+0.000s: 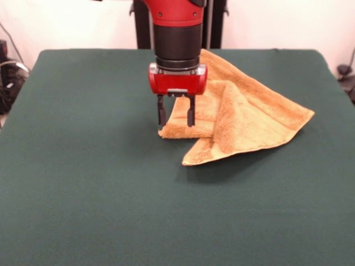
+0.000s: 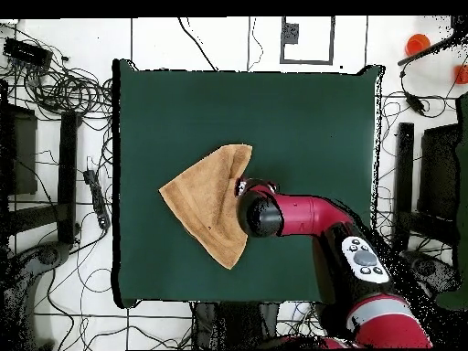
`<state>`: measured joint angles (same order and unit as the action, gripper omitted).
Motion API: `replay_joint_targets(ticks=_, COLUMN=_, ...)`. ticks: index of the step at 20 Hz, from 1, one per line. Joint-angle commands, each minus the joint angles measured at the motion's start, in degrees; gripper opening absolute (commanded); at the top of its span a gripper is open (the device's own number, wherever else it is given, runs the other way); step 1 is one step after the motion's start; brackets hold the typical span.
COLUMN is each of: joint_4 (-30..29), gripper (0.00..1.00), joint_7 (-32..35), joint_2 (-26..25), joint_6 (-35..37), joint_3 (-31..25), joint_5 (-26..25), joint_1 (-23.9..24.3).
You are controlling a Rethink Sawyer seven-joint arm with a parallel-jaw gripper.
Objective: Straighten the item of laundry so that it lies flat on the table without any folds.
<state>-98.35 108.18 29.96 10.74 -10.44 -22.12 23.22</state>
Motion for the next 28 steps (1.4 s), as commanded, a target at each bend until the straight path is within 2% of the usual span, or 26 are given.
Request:
replay_joint_targets(ticks=1, joint_4=-3.74, gripper=1.0, joint_7=4.28, joint_2=-2.46, joint_6=1.44, joint_3=-0.1, joint_5=-1.99, joint_1=-4.32)
replay_joint_targets(ticks=5, joint_4=-3.52, gripper=1.0, joint_7=4.22, joint_2=-2.73, joint_6=0.9, joint_3=0.74, joint_5=-2.46, joint_1=-5.71)
replay_joint_targets(ticks=18, joint_4=-3.8, gripper=1.0, joint_7=1.91, joint_2=-2.45, joint_6=2.31, joint_3=-1.26, joint_5=-2.36, joint_1=-4.3)
replay_joint_targets(ticks=28, joint_4=-3.14, gripper=1.0, joint_7=3.37, joint_2=-2.54, joint_6=2.73, joint_3=-1.48, joint_5=-1.17, joint_1=-7.42)
